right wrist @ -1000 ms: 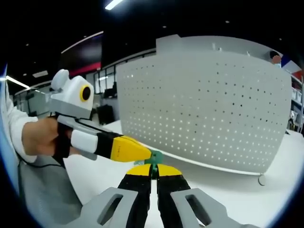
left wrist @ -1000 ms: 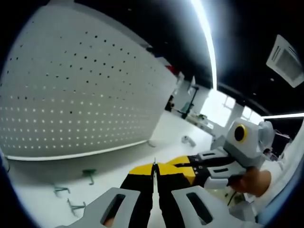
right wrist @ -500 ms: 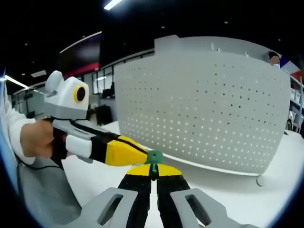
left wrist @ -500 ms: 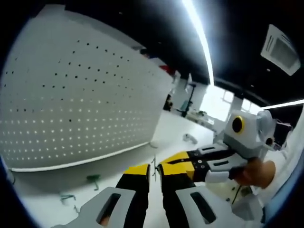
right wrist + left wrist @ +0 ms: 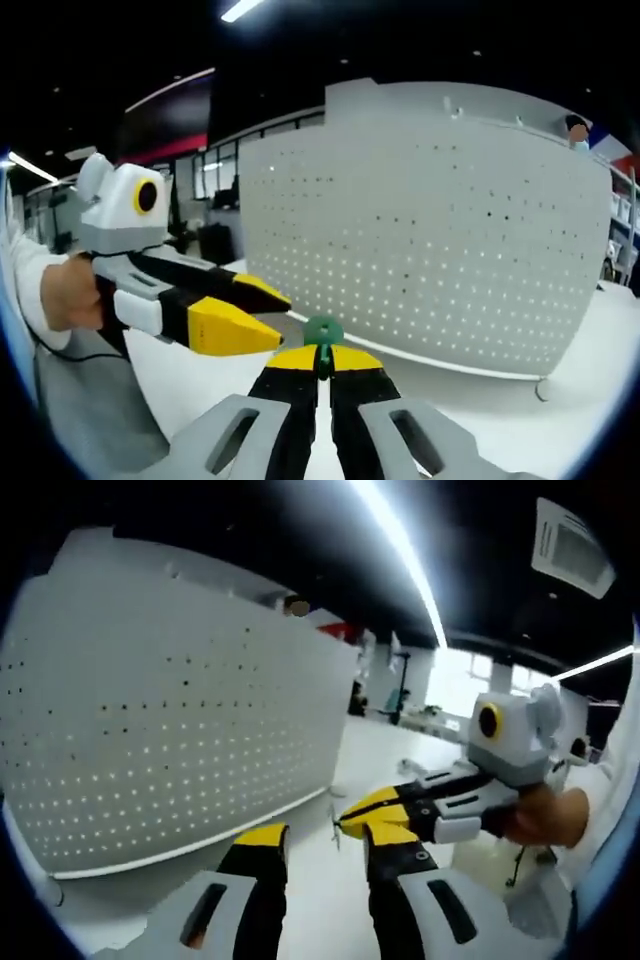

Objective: Insert the hook assembly into the mounting plate slot until the hook locks in place.

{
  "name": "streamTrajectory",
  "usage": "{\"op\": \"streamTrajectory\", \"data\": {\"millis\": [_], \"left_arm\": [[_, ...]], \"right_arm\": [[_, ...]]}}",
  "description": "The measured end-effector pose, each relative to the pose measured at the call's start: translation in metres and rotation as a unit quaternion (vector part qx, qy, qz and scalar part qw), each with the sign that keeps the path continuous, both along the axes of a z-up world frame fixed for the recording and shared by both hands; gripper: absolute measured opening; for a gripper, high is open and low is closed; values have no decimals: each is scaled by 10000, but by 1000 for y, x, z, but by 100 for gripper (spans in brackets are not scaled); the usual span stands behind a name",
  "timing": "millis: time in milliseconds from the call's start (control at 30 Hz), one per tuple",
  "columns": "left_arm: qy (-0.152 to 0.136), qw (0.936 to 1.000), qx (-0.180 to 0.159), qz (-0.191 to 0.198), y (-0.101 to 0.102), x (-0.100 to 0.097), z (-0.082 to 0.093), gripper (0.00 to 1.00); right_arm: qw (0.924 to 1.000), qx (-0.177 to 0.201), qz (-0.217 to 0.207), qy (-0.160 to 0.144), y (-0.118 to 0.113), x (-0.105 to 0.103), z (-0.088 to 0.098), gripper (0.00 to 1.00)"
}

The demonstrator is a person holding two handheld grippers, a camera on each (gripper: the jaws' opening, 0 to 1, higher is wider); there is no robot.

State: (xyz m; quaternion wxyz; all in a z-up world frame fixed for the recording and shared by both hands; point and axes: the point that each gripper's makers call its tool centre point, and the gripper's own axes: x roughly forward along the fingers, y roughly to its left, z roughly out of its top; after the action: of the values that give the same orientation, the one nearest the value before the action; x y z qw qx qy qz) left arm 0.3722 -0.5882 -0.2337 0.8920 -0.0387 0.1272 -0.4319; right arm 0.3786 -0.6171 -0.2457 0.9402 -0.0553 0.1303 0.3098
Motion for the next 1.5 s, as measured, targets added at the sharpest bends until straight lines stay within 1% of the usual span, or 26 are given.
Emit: {"op": "streamTrajectory", "data": {"millis": [133, 167, 233, 300, 367, 500, 567, 700, 800, 900, 1000, 1133, 1233, 1333, 1500], "left_arm": [[-133, 9998, -20, -168, 0, -4, 6, 44], [-284, 9993, 9, -254, 0, -6, 10, 46], [-467, 9982, 86, -359, 2, -8, 13, 49], [-563, 9975, 59, -427, 4, -9, 16, 52], [-627, 9969, 84, -476, 7, -10, 17, 53], [-732, 9961, 140, -474, 12, -10, 18, 60], [-771, 9958, 187, -453, 16, -9, 18, 61], [-799, 9958, 243, -385, 32, -4, 16, 64], [-763, 9962, 251, -345, 46, 0, 11, 63], [-783, 9962, 363, -124, 65, 8, 6, 63], [-827, 9956, 430, 58, 79, 14, 5, 64], [-896, 9947, 442, 245, 97, 21, 6, 63], [-957, 9940, 407, 325, 105, 25, 8, 63], [-1005, 9936, 372, 353, 109, 26, 9, 63], [-942, 9942, 342, 398, 114, 28, 4, 62]], "right_arm": [[10000, -26, -17, -25, 1, 2, 2, 1], [10000, -25, -15, -24, 1, 2, 3, 1], [10000, -25, -15, -50, 1, 3, 4, 1], [10000, -34, -18, -58, 2, 4, 5, 1], [10000, -39, -11, -61, 2, 5, 6, 1], [9999, -52, -16, -104, 2, 7, 11, 1], [9999, -56, -20, -128, 2, 9, 14, 1], [9998, -79, -40, -185, 2, 14, 20, 1], [9996, -102, -75, -246, 2, 19, 26, 1], [9995, -101, -123, -290, 1, 24, 30, 1], [9992, -80, -177, -340, 0, 30, 36, 1], [9984, -56, -289, -478, -4, 41, 49, 1], [9973, -10, -410, -602, -9, 50, 62, 1], [9954, 12, -564, -775, -15, 62, 77, 1], [9915, 83, -798, -1025, -25, 81, 101, 1]]}}
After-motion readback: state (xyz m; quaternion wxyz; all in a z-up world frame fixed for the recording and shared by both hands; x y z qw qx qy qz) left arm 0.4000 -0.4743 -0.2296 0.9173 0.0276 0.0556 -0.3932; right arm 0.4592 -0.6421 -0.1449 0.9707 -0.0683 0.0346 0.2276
